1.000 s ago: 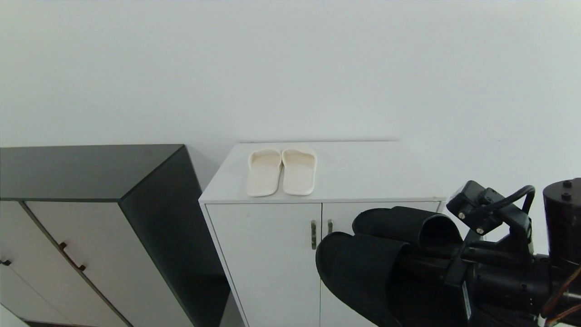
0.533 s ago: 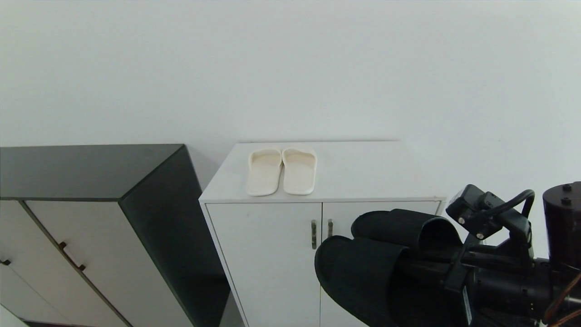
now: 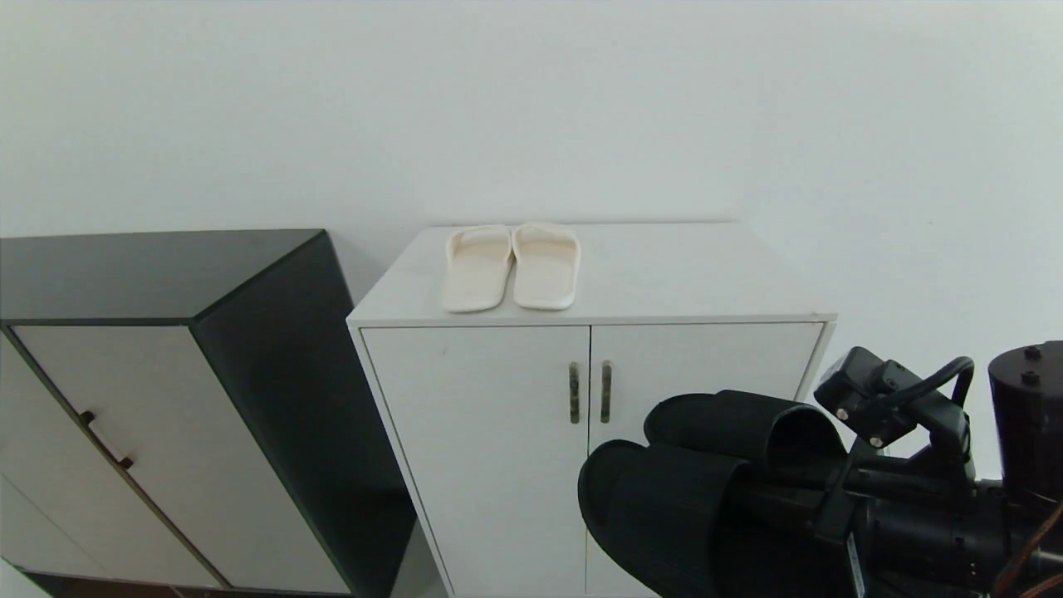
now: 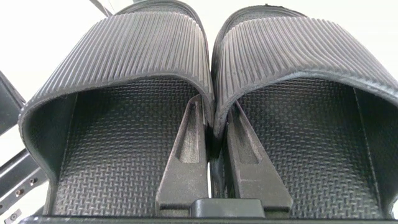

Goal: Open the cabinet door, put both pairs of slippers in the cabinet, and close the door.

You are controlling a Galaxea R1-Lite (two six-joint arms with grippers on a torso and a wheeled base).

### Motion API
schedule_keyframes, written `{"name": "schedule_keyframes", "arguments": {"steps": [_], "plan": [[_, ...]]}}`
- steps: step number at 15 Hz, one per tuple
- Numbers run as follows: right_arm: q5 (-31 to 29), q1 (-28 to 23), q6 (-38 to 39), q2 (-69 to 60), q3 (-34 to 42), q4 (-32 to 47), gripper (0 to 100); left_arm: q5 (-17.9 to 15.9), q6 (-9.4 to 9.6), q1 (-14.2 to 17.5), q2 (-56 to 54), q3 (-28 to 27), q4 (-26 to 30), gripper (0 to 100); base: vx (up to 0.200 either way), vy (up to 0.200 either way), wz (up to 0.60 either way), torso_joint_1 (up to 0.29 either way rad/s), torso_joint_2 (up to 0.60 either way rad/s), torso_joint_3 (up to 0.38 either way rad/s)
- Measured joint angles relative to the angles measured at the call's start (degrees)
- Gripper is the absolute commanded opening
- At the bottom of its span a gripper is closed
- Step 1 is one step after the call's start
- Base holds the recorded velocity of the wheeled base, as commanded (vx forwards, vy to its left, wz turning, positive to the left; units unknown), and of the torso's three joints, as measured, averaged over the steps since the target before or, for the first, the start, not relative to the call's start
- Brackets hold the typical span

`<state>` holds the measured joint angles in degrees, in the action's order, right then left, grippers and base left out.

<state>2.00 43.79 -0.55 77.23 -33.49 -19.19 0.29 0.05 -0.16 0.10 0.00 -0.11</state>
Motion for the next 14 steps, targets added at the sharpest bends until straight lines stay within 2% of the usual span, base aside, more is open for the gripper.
{"name": "schedule_keyframes", "arguments": {"steps": [4,6,7,11,12,14], "plan": [[-0.01,0.98,-1.17,-0.27,0.74,-0.57,0,-0.07,0.11,0.0,0.0,0.0,0.01,100,0.0,0.0,0.0,-0.187,0.51,0.32],[-0.06,1.08,-1.22,-0.41,1.13,-0.95,0,-1.55,2.62,0.0,0.0,0.0,0.04,100,0.0,0.0,0.0,-0.171,0.49,0.32],[-0.06,1.08,-1.22,-0.46,1.19,-1.01,0,-2.06,3.17,-0.02,0.0,0.0,0.04,100,0.0,0.0,0.0,-0.154,0.49,0.32],[-0.09,1.08,-1.08,-0.46,1.29,-1.01,0,-2.17,2.19,-0.02,0.11,0.0,0.11,100,0.0,0.0,0.0,-0.137,0.46,0.332],[-0.09,1.08,-1.01,-0.39,1.3,-1.01,0,-2.18,2.27,-0.02,0.04,-0.02,-0.1,100,0.0,0.0,0.0,-0.105,0.45,0.344],[-0.06,1.07,-1.08,-0.38,1.33,-1.01,0,-0.5,3.58,0.05,0.01,-0.02,-0.32,100,0.0,0.0,0.0,-0.095,0.45,0.349]]}}
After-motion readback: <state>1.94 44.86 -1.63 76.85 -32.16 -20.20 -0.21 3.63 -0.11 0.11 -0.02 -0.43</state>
